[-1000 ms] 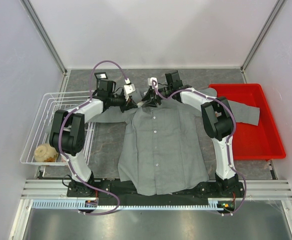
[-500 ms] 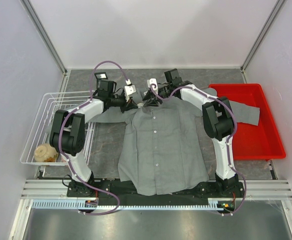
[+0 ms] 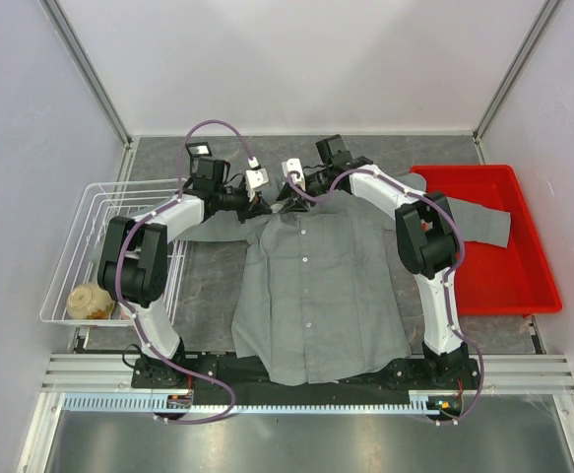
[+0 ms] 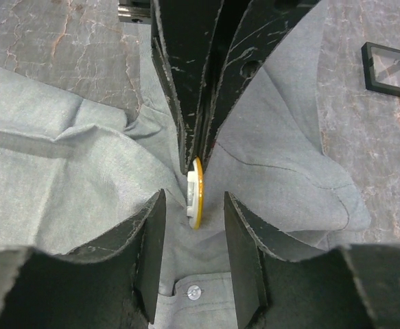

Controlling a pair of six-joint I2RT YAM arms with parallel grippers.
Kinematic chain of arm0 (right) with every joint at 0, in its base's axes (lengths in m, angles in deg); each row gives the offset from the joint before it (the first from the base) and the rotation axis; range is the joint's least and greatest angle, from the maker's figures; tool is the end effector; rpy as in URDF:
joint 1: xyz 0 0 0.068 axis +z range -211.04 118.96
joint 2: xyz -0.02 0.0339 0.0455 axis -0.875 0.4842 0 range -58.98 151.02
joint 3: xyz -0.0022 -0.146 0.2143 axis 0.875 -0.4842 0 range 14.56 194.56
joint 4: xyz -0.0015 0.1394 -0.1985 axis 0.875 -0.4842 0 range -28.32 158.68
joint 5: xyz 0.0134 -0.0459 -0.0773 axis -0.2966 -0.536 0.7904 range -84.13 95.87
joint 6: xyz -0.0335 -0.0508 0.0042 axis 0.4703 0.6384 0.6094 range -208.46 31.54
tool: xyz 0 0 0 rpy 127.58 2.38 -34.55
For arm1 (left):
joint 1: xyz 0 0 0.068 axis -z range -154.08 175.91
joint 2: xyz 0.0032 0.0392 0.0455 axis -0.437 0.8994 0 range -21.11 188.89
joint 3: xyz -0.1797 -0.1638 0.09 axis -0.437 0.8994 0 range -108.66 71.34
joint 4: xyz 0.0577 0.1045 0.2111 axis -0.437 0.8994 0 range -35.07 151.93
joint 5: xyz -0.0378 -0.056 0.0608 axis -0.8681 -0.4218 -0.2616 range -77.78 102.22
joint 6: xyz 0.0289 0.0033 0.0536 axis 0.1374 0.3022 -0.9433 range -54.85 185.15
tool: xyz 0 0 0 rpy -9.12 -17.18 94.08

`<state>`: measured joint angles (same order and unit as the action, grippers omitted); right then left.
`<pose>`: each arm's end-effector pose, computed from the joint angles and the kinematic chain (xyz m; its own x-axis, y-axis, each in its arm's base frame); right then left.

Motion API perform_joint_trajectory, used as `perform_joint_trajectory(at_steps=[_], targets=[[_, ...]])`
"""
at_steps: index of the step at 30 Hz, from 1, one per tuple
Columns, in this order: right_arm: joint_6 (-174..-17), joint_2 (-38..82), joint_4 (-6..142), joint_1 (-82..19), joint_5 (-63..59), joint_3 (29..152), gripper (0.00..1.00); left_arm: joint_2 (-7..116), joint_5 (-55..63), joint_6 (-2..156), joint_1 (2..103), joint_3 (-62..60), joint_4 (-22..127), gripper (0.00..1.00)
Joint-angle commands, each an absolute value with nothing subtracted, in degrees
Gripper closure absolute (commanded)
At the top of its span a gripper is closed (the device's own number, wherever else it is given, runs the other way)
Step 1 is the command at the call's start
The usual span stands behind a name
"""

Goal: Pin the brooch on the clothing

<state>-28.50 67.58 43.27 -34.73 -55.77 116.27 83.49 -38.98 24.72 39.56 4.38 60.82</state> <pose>0.3938 0.2396 0.2008 0.2738 -0.3233 -0.9058 -0.9545 -0.2068 -0.2147 0.3530 -0.1223 0.1952 -0.0574 0.4321 -0.9000 0.9646 0.2565 0.0616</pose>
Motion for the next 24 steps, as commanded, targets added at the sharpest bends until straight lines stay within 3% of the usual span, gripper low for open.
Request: perform_joint_trajectory(at_steps=[1,11,16,24], targets=[[-26.41,68.81,42.49,-34.41,-57.49,119.59,0.56,82.25,-40.77,21.73,40.06,3.31,60.12,0.98],[-25.27,68.9,41.96,-34.06,-56.09,119.15,0.54,82.25,-40.77,21.73,40.07,3.31,60.12,0.98],[-23.25,68.81,41.0,-34.14,-55.91,119.15,0.44,82.25,-40.95,21.82,40.15,3.23,60.12,0.98],[-23.25,69.17,40.91,-33.53,-55.04,119.24,0.55,82.25,-40.95,21.91,40.33,3.23,60.12,0.98]])
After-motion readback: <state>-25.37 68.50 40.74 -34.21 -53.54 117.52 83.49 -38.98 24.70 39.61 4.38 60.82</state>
